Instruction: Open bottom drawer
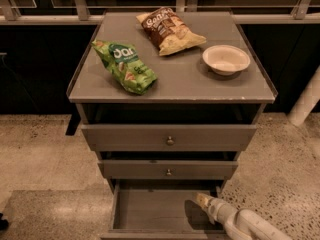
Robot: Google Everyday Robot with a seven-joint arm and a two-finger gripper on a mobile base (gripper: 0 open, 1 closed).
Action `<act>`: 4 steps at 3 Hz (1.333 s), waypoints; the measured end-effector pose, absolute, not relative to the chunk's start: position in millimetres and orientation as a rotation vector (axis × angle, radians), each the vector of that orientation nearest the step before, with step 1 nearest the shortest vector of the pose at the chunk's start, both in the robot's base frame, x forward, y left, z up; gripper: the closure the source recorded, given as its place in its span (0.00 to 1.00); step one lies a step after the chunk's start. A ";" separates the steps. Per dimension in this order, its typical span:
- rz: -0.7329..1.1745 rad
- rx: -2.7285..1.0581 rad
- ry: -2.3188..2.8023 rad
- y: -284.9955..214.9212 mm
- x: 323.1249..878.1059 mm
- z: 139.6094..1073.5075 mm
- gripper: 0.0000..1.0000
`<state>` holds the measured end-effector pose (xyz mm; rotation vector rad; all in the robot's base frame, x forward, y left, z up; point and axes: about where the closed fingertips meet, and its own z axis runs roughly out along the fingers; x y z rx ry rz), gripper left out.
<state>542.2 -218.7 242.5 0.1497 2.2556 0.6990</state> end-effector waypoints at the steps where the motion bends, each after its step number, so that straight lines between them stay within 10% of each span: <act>1: 0.699 0.150 2.256 -218.6 542.2 242.5 0.35; 3: 0.699 0.150 2.256 -218.6 542.3 242.5 0.00; 4: 0.699 0.150 2.256 -218.6 542.3 242.5 0.00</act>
Offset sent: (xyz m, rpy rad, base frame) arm 0.0000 0.0001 0.0000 0.0000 0.0001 0.0001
